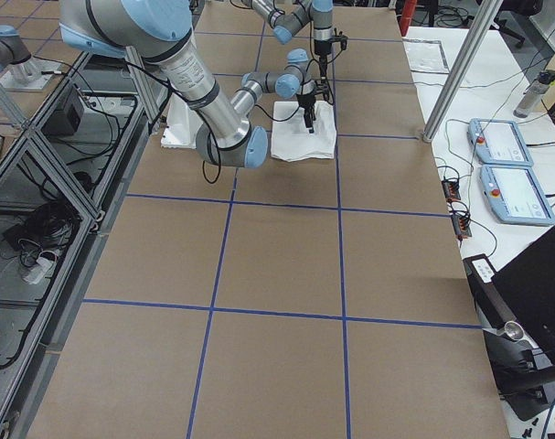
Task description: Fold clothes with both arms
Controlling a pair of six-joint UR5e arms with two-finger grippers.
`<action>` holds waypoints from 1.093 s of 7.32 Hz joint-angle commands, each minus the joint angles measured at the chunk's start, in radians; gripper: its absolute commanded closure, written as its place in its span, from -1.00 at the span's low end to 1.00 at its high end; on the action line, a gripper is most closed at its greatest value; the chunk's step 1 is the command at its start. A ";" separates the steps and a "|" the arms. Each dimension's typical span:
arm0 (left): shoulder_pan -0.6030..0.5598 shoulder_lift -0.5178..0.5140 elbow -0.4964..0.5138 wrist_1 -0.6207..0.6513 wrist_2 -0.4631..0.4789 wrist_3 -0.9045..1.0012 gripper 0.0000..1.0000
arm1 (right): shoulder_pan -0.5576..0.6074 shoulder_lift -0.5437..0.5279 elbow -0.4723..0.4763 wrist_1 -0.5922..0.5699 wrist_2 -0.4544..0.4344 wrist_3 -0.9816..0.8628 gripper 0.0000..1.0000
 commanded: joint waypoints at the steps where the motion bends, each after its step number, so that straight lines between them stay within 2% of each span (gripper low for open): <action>1: 0.000 0.000 -0.001 0.000 -0.001 -0.005 -1.00 | 0.087 0.048 -0.107 0.004 -0.059 -0.007 -1.00; 2: 0.000 0.000 -0.002 0.000 -0.001 -0.008 -1.00 | 0.125 0.046 -0.133 0.001 -0.091 -0.014 -1.00; 3: 0.000 -0.001 -0.010 0.000 -0.001 -0.011 -1.00 | 0.144 0.046 -0.181 0.003 -0.198 -0.024 -1.00; 4: 0.001 0.000 -0.013 0.003 -0.001 -0.014 -1.00 | 0.184 0.048 -0.190 0.006 -0.204 -0.079 -1.00; 6: 0.035 -0.004 -0.001 0.012 0.028 -0.055 -1.00 | 0.273 0.046 -0.172 0.015 0.043 -0.273 -1.00; 7: 0.109 -0.013 0.003 0.035 0.114 -0.076 -1.00 | 0.322 0.036 -0.143 0.027 0.171 -0.375 -1.00; 8: 0.148 -0.032 0.004 0.096 0.146 -0.092 -1.00 | 0.368 0.011 -0.110 0.041 0.301 -0.453 -1.00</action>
